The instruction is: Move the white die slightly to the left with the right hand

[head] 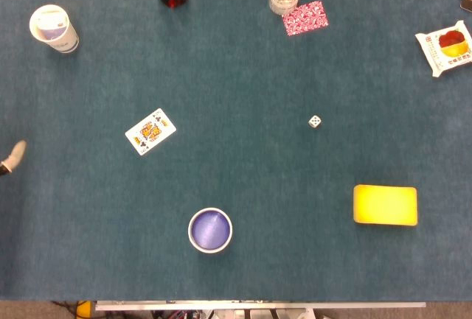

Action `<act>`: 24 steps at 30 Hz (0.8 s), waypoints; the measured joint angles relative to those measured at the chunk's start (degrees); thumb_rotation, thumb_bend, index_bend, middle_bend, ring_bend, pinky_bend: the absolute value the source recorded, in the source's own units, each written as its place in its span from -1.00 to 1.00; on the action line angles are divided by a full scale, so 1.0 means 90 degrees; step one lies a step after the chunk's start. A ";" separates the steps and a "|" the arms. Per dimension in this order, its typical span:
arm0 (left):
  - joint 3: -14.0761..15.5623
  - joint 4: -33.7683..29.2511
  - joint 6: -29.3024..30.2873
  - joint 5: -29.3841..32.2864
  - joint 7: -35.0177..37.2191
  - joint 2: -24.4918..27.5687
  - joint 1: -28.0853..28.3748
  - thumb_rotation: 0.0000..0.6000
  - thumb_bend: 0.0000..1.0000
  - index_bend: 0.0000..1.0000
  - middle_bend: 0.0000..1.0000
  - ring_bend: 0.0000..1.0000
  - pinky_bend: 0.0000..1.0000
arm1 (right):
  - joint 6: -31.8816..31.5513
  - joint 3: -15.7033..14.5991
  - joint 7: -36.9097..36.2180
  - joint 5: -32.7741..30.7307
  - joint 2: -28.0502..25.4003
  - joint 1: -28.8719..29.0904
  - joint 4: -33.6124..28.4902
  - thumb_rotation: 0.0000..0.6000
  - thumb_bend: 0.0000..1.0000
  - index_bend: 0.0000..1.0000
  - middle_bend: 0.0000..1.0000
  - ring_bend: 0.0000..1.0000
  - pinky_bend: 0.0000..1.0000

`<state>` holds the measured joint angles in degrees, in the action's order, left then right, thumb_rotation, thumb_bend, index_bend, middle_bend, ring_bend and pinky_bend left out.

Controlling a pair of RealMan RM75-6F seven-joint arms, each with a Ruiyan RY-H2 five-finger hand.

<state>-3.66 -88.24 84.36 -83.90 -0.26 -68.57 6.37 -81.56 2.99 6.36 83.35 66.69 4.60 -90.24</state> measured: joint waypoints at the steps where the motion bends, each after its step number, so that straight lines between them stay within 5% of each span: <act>1: 0.0037 -0.0064 -0.0070 -0.0015 0.0161 0.0038 0.0005 0.63 -0.58 -0.64 -0.84 -0.86 -0.29 | 0.0011 -0.0001 -0.0010 -0.0002 0.0019 0.0005 0.0011 1.00 -0.99 0.27 -0.29 -0.63 -0.51; 8: 0.0211 -0.0290 -0.0242 -0.0240 0.0607 0.0224 0.0035 0.96 -0.58 -0.63 -0.83 -0.85 -0.28 | 0.0072 -0.0027 -0.0074 0.0044 0.0090 0.0045 0.0067 1.00 -0.99 0.27 -0.29 -0.63 -0.51; 17: 0.0215 -0.0294 -0.0311 -0.0149 0.0566 0.0221 0.0053 1.00 -0.58 -0.63 -0.83 -0.85 -0.28 | 0.0335 -0.0139 -0.0348 0.0113 -0.0084 0.0122 0.0014 1.00 -0.99 0.26 -0.29 -0.58 -0.31; 20: 0.0214 -0.0283 -0.0317 -0.0117 0.0591 0.0222 0.0042 1.00 -0.58 -0.63 -0.84 -0.85 -0.28 | 0.0500 -0.0206 -0.0500 0.0149 -0.0187 0.0167 -0.0061 1.00 -1.00 0.08 -0.30 -0.56 -0.17; 24: 0.0225 -0.0249 -0.0296 -0.0127 0.0638 0.0203 0.0026 1.00 -0.58 -0.62 -0.86 -0.85 -0.28 | 0.1008 -0.0339 -0.0687 0.0167 -0.0505 0.0310 -0.0281 1.00 -1.00 -0.50 -0.47 -0.54 0.24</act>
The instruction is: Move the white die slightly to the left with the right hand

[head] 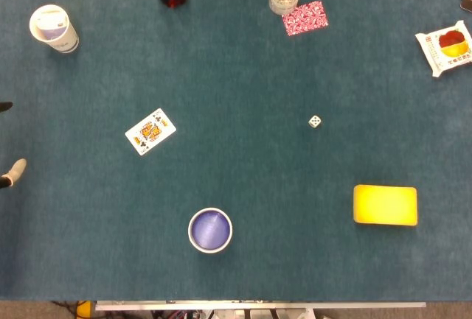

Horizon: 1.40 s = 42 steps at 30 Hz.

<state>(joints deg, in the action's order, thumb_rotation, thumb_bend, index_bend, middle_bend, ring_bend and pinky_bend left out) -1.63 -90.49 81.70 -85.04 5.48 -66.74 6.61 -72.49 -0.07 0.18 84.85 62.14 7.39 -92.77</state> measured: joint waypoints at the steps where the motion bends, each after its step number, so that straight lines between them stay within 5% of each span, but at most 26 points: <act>1: -0.0002 0.0011 -0.0009 0.0001 0.0002 -0.0006 0.0007 1.00 -0.58 -0.62 -0.86 -0.85 -0.28 | 0.0120 -0.0023 0.0008 -0.0014 -0.0064 0.0039 -0.0057 1.00 -1.00 -0.66 -0.52 -0.53 0.37; 3: -0.0004 0.0038 -0.0036 0.0008 0.0012 -0.0014 0.0017 1.00 -0.58 -0.63 -0.87 -0.85 -0.28 | 0.0399 -0.0060 0.0074 -0.0096 -0.0202 0.0140 -0.0213 1.00 -0.99 -0.95 -0.64 -0.47 0.72; 6: -0.0001 0.0058 -0.0038 0.0010 0.0030 -0.0025 0.0017 1.00 -0.58 -0.62 -0.87 -0.85 -0.28 | 0.0714 -0.0079 0.0280 -0.0271 -0.0356 0.0294 -0.0431 1.00 -0.92 -1.00 -0.77 -0.32 0.99; 11: 0.0007 0.0120 -0.0066 0.0034 0.0084 -0.0045 0.0014 1.00 -0.58 -0.62 -0.87 -0.84 -0.28 | 0.1105 -0.0059 0.0730 -0.0593 -0.0505 0.0526 -0.0698 0.99 -0.51 -1.00 -0.84 -0.06 1.00; 13: 0.0011 0.0147 -0.0077 0.0041 0.0114 -0.0054 0.0013 1.00 -0.58 -0.62 -0.87 -0.84 -0.28 | 0.1275 -0.0016 0.0848 -0.0754 -0.0547 0.0656 -0.0812 0.82 -0.25 -1.00 -0.81 0.08 1.00; 16: 0.0016 0.0197 -0.0091 0.0055 0.0159 -0.0074 0.0010 1.00 -0.58 -0.62 -0.87 -0.84 -0.28 | 0.1477 0.0088 0.0952 -0.0906 -0.0583 0.0870 -0.0897 0.41 0.04 -1.00 -0.54 0.39 1.00; 21: 0.0026 0.0292 -0.0129 0.0072 0.0241 -0.0116 0.0010 1.00 -0.58 -0.62 -0.87 -0.84 -0.28 | 0.1688 0.0327 0.0872 -0.0875 -0.0475 0.1211 -0.0799 -0.15 0.46 -1.00 0.77 0.92 1.00; 23: 0.0032 0.0337 -0.0137 0.0075 0.0287 -0.0138 0.0006 1.00 -0.58 -0.62 -0.87 -0.84 -0.28 | 0.1723 0.0407 0.0699 -0.0877 -0.0421 0.1331 -0.0741 -0.22 0.58 -1.00 0.96 0.99 1.00; 30: 0.0055 0.0521 -0.0166 0.0070 0.0489 -0.0228 -0.0005 1.00 -0.58 -0.62 -0.87 -0.84 -0.28 | 0.2754 0.0708 0.0176 -0.1232 -0.0327 0.2029 -0.0555 -0.35 0.99 -1.00 1.00 1.00 1.00; 42: 0.0082 0.0674 -0.0218 0.0028 0.0639 -0.0359 0.0012 1.00 -0.58 -0.62 -0.87 -0.84 -0.28 | 0.5158 0.0937 -0.0099 -0.2942 -0.0570 0.3471 -0.0608 -0.18 1.00 -0.84 1.00 1.00 1.00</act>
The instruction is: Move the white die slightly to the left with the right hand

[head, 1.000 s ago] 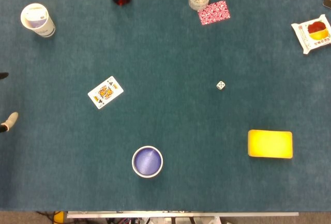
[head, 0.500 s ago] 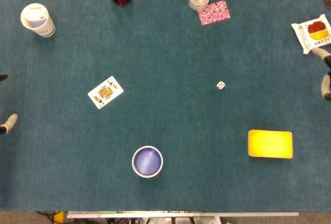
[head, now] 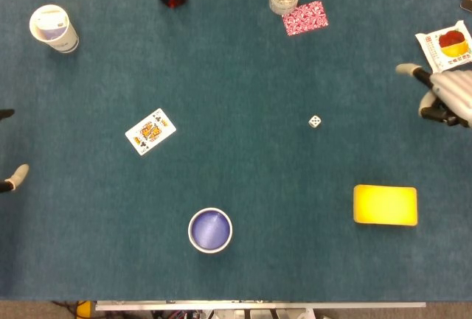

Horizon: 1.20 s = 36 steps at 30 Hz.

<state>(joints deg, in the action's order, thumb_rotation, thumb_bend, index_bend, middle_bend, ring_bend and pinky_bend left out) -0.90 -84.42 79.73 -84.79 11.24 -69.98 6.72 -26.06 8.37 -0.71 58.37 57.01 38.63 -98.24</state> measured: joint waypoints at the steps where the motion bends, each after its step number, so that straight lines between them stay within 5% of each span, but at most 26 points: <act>1: 0.0004 0.0008 -0.0014 -0.0005 -0.0002 -0.0009 0.0008 1.00 -0.58 -0.62 -0.87 -0.84 -0.28 | 0.0217 0.0006 -0.0059 -0.0127 -0.0034 0.0123 0.0005 -0.18 1.00 -0.83 1.00 1.00 1.00; 7: -0.0003 0.0000 -0.0057 -0.0012 -0.0044 -0.0051 0.0050 1.00 -0.58 -0.62 -0.86 -0.84 -0.28 | 0.1662 -0.0077 -0.0435 -0.0789 -0.0229 0.1160 0.0228 -0.18 1.00 -0.55 1.00 1.00 1.00; 11: -0.0003 0.0014 -0.0067 -0.0010 -0.0045 -0.0073 0.0057 1.00 -0.58 -0.62 -0.86 -0.84 -0.28 | 0.1770 -0.0609 -0.0237 -0.0853 -0.0233 0.1919 0.0378 -0.17 1.00 -0.39 1.00 1.00 1.00; 18: 0.0001 0.0048 -0.0069 -0.0006 0.0017 -0.0086 0.0056 1.00 -0.58 -0.62 -0.86 -0.84 -0.28 | 0.0618 -0.2077 0.0978 -0.1556 0.0152 0.3105 0.0291 -0.19 1.00 -0.34 1.00 1.00 1.00; 24: -0.0008 0.0119 -0.0034 0.0019 0.0160 -0.0099 0.0026 1.00 -0.58 -0.62 -0.86 -0.84 -0.28 | -0.0830 -0.2829 0.2294 -0.2493 0.0691 0.3542 0.0014 -0.19 1.00 -0.34 1.00 1.00 1.00; 30: 0.0004 0.0177 -0.0032 -0.0002 0.0230 -0.0134 0.0020 1.00 -0.58 -0.62 -0.86 -0.84 -0.28 | -0.1900 -0.3093 0.3054 -0.3094 0.1212 0.3577 -0.0234 -0.19 1.00 -0.34 1.00 1.00 1.00; 36: -0.0001 0.0160 -0.0034 -0.0006 0.0200 -0.0151 0.0030 1.00 -0.58 -0.62 -0.86 -0.84 -0.28 | -0.2010 -0.2974 0.3057 -0.2849 0.1248 0.3291 -0.0244 -0.19 1.00 -0.34 1.00 1.00 1.00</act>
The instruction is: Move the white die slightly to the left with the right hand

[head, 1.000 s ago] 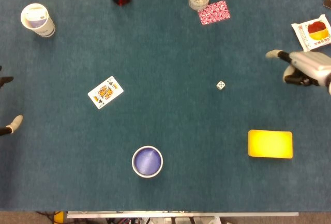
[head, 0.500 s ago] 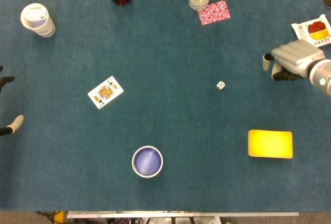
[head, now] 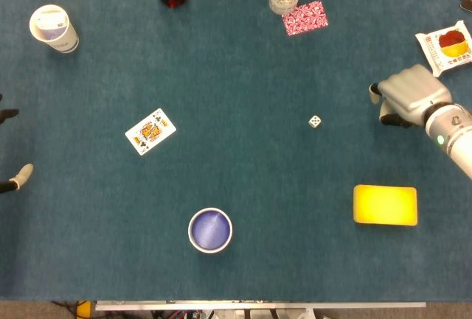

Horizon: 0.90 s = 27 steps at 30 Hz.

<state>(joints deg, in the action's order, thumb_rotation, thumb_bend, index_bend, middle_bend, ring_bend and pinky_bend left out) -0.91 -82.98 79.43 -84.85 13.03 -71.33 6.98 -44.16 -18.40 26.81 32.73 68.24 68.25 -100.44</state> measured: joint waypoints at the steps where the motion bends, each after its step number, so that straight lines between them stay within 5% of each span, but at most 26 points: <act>1: 0.0001 -0.0004 -0.0009 0.0000 -0.0008 -0.0004 0.0004 1.00 -0.58 -0.62 -0.86 -0.84 -0.28 | -0.0008 0.0023 -0.0008 0.0042 -0.0006 -0.0036 0.0006 -0.19 1.00 -0.34 1.00 1.00 1.00; 27: 0.0027 0.0138 -0.0055 0.0061 0.0167 -0.0057 -0.0035 1.00 -0.58 -0.62 -0.86 -0.84 -0.28 | 0.0050 0.1021 -0.0506 0.1782 0.0840 -0.1084 0.0967 -0.18 1.00 -0.34 1.00 1.00 1.00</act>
<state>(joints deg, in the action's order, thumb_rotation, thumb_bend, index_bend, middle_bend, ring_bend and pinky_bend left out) -0.66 -81.75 78.93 -84.30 14.53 -71.84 6.67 -43.71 -9.21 22.25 48.76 75.80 58.50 -91.73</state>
